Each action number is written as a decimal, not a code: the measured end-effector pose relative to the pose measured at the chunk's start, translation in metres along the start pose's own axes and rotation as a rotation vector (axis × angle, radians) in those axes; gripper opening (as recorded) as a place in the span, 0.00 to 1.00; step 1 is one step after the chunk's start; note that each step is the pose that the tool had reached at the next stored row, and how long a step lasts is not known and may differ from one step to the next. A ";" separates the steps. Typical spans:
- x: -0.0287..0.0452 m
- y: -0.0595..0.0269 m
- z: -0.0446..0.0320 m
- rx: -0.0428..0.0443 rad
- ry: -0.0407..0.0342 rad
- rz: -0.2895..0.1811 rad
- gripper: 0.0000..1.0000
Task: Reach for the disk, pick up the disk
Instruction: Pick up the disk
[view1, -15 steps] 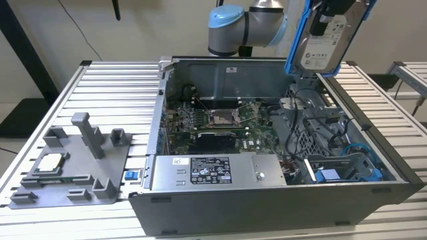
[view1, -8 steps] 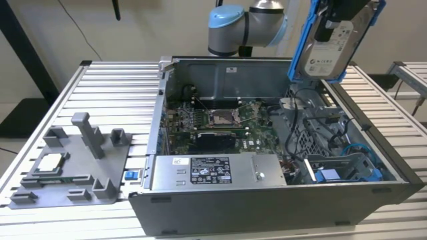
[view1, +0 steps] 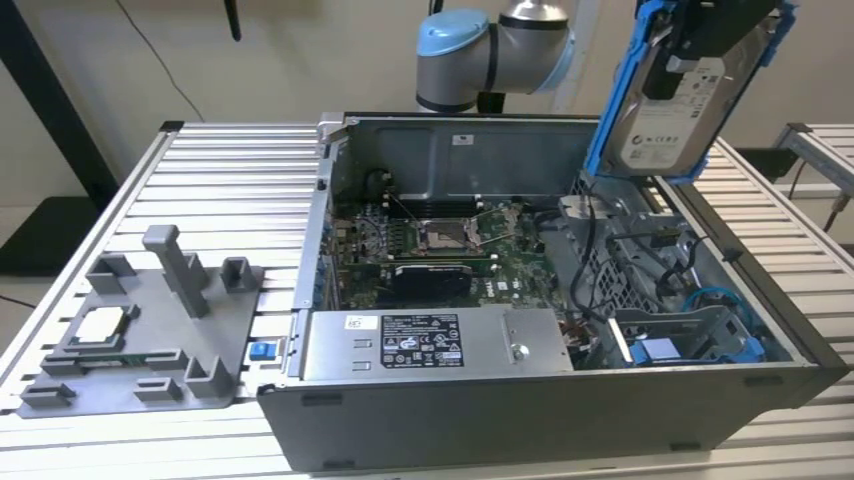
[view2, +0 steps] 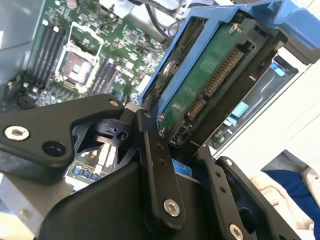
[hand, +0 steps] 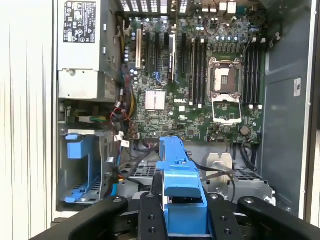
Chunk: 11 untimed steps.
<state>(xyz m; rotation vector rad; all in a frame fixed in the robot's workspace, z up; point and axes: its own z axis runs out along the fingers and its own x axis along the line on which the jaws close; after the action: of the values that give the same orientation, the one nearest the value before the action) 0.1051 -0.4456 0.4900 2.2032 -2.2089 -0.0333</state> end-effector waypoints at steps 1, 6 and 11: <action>0.0036 0.0000 0.0002 0.0000 0.0000 0.000 0.00; 0.0210 0.0000 0.0010 0.0000 -0.0001 0.000 0.00; 0.0388 0.0000 0.0019 0.0000 0.0000 0.001 0.00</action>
<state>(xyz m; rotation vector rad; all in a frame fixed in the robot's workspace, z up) 0.1049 -0.4844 0.4881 2.2024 -2.2098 -0.0333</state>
